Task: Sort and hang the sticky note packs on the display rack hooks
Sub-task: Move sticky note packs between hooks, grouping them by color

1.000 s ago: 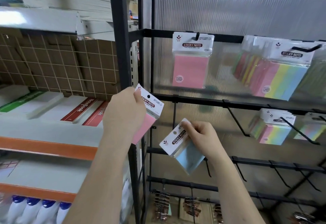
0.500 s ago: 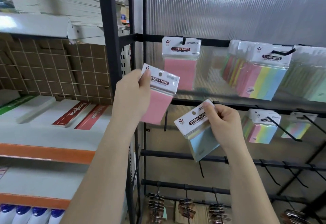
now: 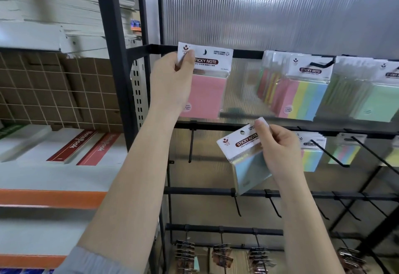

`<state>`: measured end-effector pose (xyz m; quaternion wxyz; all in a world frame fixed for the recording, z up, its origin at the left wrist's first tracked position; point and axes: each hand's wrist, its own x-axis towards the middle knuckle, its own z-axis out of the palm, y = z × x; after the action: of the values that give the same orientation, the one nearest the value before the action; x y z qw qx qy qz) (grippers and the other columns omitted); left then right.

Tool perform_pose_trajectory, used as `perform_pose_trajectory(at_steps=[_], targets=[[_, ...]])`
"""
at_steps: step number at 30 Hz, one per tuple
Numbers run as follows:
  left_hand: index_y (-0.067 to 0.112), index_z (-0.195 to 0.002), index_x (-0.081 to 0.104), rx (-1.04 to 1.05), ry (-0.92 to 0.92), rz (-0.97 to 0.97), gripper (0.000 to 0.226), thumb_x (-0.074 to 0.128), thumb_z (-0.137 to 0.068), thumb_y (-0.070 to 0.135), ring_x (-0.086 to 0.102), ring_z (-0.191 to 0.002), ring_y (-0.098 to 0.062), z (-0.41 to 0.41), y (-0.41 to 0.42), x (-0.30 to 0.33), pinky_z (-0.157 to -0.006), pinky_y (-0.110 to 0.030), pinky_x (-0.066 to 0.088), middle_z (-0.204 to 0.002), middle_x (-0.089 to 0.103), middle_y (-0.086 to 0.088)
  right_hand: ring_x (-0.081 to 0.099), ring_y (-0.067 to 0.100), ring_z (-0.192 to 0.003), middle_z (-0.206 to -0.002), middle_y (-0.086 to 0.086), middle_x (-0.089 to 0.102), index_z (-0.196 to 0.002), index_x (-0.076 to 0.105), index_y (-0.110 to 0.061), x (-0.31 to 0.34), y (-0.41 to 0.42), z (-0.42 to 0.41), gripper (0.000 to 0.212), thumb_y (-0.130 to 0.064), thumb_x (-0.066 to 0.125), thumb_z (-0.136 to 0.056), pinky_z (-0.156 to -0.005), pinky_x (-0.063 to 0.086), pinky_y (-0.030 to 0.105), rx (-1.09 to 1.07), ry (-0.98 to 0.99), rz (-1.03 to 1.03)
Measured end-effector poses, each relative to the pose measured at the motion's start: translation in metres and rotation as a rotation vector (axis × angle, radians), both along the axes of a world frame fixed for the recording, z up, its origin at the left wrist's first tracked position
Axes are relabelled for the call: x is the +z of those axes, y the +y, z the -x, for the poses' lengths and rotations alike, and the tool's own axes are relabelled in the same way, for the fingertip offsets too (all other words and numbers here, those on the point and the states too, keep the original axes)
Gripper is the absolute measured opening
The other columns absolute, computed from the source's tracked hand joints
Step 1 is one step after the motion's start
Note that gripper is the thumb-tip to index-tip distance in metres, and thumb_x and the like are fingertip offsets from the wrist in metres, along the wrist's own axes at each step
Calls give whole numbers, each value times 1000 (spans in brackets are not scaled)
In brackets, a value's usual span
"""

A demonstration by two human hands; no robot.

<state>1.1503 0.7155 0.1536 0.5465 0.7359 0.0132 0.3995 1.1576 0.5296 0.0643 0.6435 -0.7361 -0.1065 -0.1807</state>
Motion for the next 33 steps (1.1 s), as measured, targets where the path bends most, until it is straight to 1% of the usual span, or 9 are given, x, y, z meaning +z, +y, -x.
perform_pose_trajectory(at_steps=[6, 12, 15, 18, 20, 23, 27, 30, 33], targets=[[-2, -97, 63, -34, -22, 60, 54, 51, -83, 49, 63, -92, -35, -2, -5, 3, -81, -55, 52, -102, 66, -21, 42, 7, -58, -69, 11, 62, -83, 58, 16, 1, -4, 2, 50, -32, 54, -95, -45, 28, 12, -46, 4, 14], [6, -89, 66, -18, -62, -14, 34, 53, -94, 37, 65, -80, -14, -18, -1, 0, -67, -30, 50, -89, 70, -1, 46, 12, -63, -78, 18, 69, -84, 58, 14, -1, -4, 3, 52, -36, 53, -95, -47, 28, 14, -56, 24, 2], [1, -79, 58, 11, -64, -43, 46, 52, -92, 45, 62, -73, -21, -28, 3, -9, -65, -34, 51, -85, 67, -12, 49, 12, -63, -75, 10, 70, -82, 62, 11, -1, -4, 6, 50, -37, 52, -95, -47, 29, 12, -58, 26, 0], [13, -58, 38, 83, -62, -112, 51, 54, -91, 49, 41, -53, -10, -36, 6, -12, -53, -19, 37, -60, 46, -9, 49, 8, -59, -72, 5, 71, -80, 63, 9, -1, -2, 8, 49, -36, 52, -95, -46, 31, 9, -65, 32, -9], [15, -55, 36, 125, -33, -130, 52, 57, -89, 47, 32, -49, -7, -40, 7, -11, -49, -14, 29, -61, 39, -2, 47, 6, -57, -67, 3, 71, -79, 62, 11, -1, 0, 9, 50, -35, 52, -95, -46, 30, 9, -77, 31, -15], [1, -75, 58, 112, -49, -68, 41, 64, -86, 40, 43, -60, -13, -47, 7, -11, -54, -17, 31, -74, 54, -13, 45, 7, -57, -68, 7, 70, -80, 60, 14, 0, 4, 12, 51, -34, 52, -95, -45, 29, 10, -95, 22, -8], [15, -87, 55, 99, -20, -71, 23, 63, -88, 36, 41, -62, -3, -48, 4, -12, -52, -9, 33, -70, 44, 11, 47, 13, -61, -76, 16, 70, -81, 59, 14, 2, 9, 17, 51, -35, 53, -95, -49, 29, 15, -123, 25, 4], [17, -89, 53, 91, -31, -66, 24, 63, -87, 38, 43, -65, -3, -47, 6, -14, -49, -11, 33, -76, 47, 10, 42, 16, -61, -76, 27, 63, -83, 54, 18, 3, 12, 22, 56, -37, 53, -94, -49, 26, 18, -154, 23, 6], [15, -106, 56, 71, -42, -35, 28, 66, -86, 31, 52, -73, -1, -46, 11, -21, -59, -9, 45, -97, 58, 2, 38, 11, -56, -62, 15, 53, -77, 50, 16, 3, 17, 29, 54, -34, 53, -95, -44, 24, 15, -209, 16, 1]])
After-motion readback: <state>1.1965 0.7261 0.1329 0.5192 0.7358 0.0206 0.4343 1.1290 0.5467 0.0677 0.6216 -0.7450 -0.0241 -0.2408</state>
